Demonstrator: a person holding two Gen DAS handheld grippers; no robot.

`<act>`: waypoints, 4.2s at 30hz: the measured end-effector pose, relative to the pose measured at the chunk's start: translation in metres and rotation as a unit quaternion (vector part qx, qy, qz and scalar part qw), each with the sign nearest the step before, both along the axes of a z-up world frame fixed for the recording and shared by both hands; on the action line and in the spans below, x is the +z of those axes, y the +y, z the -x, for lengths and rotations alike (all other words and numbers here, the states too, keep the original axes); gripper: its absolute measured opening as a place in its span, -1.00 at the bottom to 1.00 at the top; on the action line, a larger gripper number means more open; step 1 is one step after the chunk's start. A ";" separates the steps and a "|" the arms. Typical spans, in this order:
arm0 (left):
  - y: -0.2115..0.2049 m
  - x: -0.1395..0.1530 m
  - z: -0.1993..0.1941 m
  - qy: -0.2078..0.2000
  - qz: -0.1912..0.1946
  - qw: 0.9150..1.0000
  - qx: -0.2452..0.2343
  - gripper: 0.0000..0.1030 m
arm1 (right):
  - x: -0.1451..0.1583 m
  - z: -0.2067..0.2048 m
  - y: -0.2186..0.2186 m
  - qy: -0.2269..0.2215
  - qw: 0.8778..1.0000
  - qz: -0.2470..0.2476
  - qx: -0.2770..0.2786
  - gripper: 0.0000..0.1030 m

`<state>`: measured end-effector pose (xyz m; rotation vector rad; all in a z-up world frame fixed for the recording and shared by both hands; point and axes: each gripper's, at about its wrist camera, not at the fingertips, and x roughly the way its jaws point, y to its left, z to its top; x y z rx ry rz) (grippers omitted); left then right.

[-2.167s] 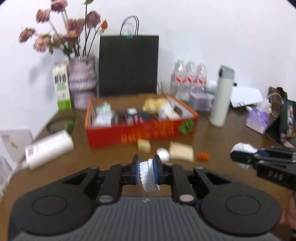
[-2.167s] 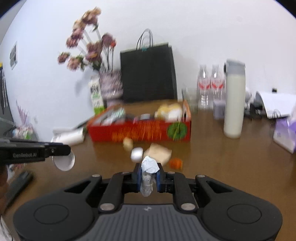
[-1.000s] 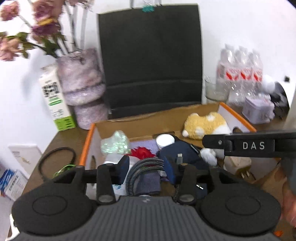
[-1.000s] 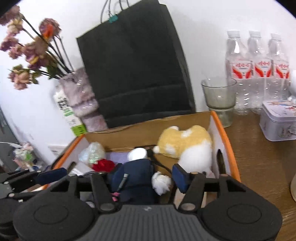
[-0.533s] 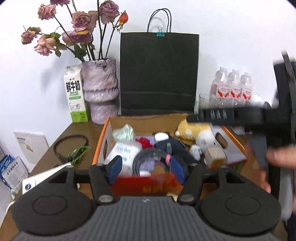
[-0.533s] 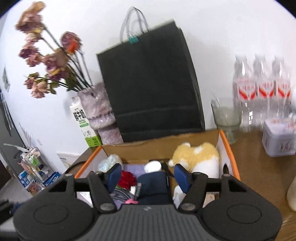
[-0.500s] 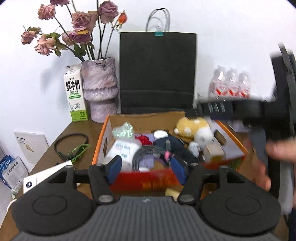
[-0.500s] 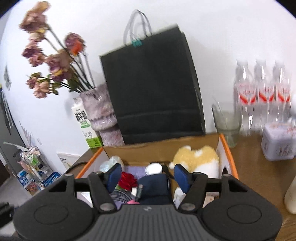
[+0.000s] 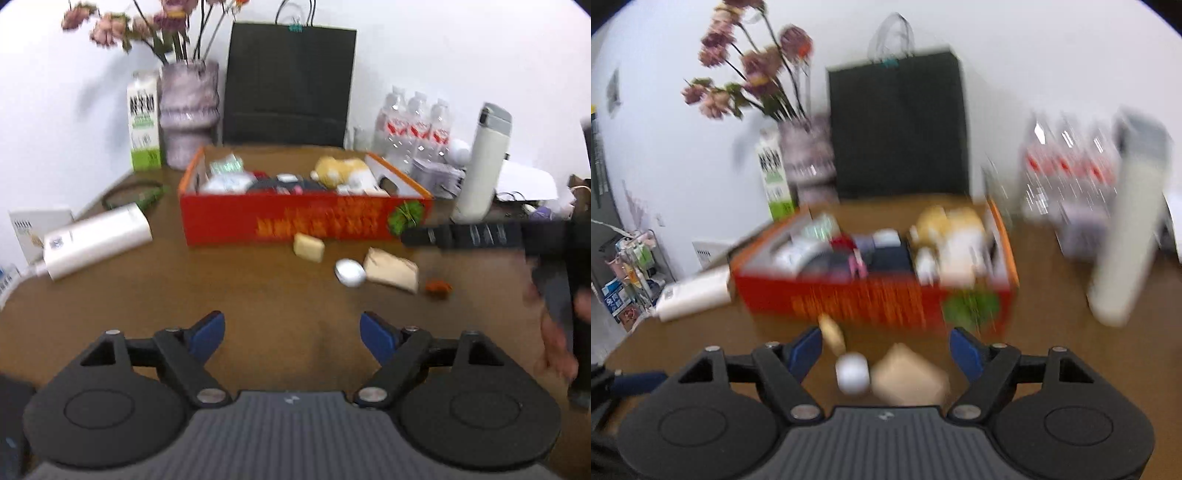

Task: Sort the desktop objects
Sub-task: 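Grasp the white round cap with the left gripper while the right grasps the beige pouch, then carry the white cap and beige pouch into the box and open both grippers, then withdraw both open grippers from the box back over the desk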

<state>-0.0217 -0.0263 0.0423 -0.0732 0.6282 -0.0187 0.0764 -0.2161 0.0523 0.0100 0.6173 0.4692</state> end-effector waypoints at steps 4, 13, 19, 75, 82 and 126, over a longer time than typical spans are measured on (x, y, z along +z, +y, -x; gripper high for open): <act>-0.007 -0.012 0.003 0.002 0.003 1.000 -0.020 0.61 | -0.033 0.039 -0.016 0.002 1.000 0.017 -0.001 0.46; -0.023 -0.026 -0.086 0.015 -0.025 0.996 -0.081 0.28 | -0.048 0.014 -0.027 -0.005 0.999 0.032 -0.003 0.35; -0.030 -0.037 -0.134 0.043 -0.012 0.994 -0.097 0.01 | -0.044 -0.055 -0.018 0.038 0.998 0.008 0.042 0.09; -0.007 0.012 0.023 -0.028 0.005 0.998 -0.056 -0.45 | -0.015 0.116 -0.047 -0.035 0.997 -0.059 -0.032 -1.00; 0.002 0.030 -0.019 -0.048 0.001 0.996 -0.072 -0.45 | 0.010 0.095 -0.044 -0.058 0.996 -0.066 -0.023 -1.00; 0.038 0.060 -0.130 -0.028 -0.010 0.999 0.030 0.95 | 0.015 -0.079 0.036 -0.024 0.997 0.056 -0.048 0.65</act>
